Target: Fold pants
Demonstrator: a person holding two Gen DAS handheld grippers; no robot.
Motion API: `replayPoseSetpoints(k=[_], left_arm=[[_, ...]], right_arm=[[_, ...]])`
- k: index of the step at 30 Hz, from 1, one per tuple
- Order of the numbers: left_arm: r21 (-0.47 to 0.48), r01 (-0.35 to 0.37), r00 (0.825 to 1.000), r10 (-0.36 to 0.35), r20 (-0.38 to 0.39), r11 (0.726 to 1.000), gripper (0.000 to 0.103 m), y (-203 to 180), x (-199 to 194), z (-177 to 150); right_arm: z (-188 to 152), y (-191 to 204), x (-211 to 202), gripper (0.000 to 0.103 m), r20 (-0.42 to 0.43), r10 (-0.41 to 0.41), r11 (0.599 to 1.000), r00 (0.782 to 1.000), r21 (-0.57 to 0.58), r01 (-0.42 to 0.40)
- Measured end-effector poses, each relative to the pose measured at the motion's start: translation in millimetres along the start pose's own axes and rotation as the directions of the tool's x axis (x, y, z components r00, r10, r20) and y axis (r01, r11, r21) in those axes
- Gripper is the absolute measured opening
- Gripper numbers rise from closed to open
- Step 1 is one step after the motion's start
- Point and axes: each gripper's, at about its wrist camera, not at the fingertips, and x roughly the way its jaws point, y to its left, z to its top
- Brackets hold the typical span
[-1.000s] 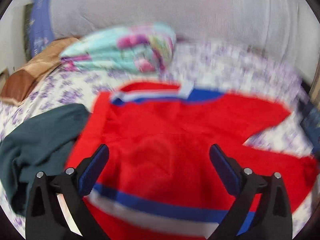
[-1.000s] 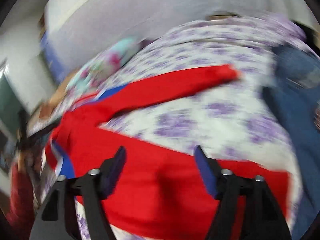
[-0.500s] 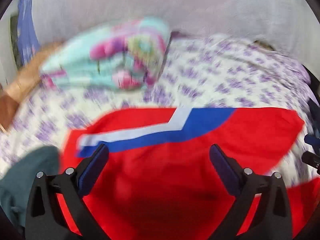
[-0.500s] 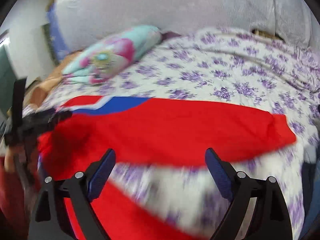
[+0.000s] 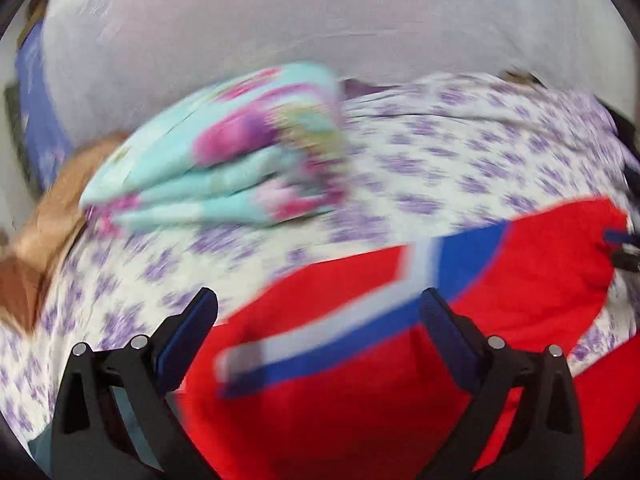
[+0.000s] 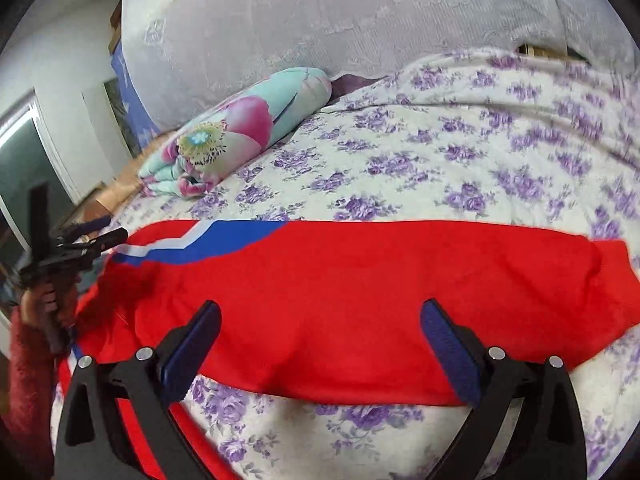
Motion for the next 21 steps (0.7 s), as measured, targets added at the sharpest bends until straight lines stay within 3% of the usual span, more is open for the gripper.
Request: replayPoseSetpoints(k=[3,5,6,7,8,12,13,15,17,19,21], left_arm=[[-0.233,0.054,0.996,-0.069,-0.059,0.971,0.098,70.4,19.8,-10.8],[-0.374,0.156,0.980,-0.190,-0.055,0.914,0.098,104.1,33.6,-21.5],[-0.421,0.218,0.963,-0.265,-0.054,0.880,0.098,114.3,43.5,-24.9],[-0.439,0.262,0.947,-0.316,-0.055,0.860,0.098,118.1,50.9,-26.1],[-0.429,0.287,0.938,-0.343,-0.057,0.856,0.098,117.4,55.2,-24.9],[-0.312,0.367,0.901,-0.419,-0.115,0.876,0.097,92.4,66.3,-17.2],[-0.290,0.384,0.890,-0.435,-0.134,0.876,0.094,87.4,70.0,-17.7],[-0.256,0.367,0.896,-0.414,-0.159,0.894,0.074,76.9,72.1,-20.5],[-0.263,0.390,0.889,-0.435,-0.144,0.883,0.048,79.5,69.5,-22.6],[-0.270,0.413,0.885,-0.454,-0.107,0.870,0.038,82.4,65.8,-23.0],[-0.264,0.411,0.893,-0.444,-0.077,0.872,0.029,84.1,60.0,-22.2]], right_arm=[[-2.7,-23.6,15.9,0.099,-0.063,0.057,0.990,0.996,0.136,-0.048],[-3.2,-27.8,9.5,0.099,-0.019,0.078,0.983,0.997,0.171,-0.073],[-3.0,-30.2,9.3,0.099,-0.009,0.077,0.980,0.997,0.183,-0.074],[-4.4,-29.2,8.7,0.099,-0.008,0.079,0.980,0.997,0.184,-0.076],[-5.6,-27.4,7.9,0.099,-0.006,0.078,0.980,0.997,0.183,-0.076],[-7.0,-25.1,4.8,0.099,0.008,0.070,0.983,0.998,0.172,-0.070],[-7.2,-25.0,3.0,0.099,0.015,0.065,0.983,0.998,0.172,-0.067],[-6.9,-22.9,-3.0,0.099,0.041,0.053,0.984,0.998,0.169,-0.059],[-0.1,-16.0,-7.5,0.098,0.065,0.050,0.988,0.997,0.140,-0.058],[13.5,-4.3,-4.8,0.098,0.058,0.029,0.998,0.998,0.060,-0.032],[31.1,10.4,4.9,0.098,0.034,0.006,0.998,0.999,-0.062,-0.004]])
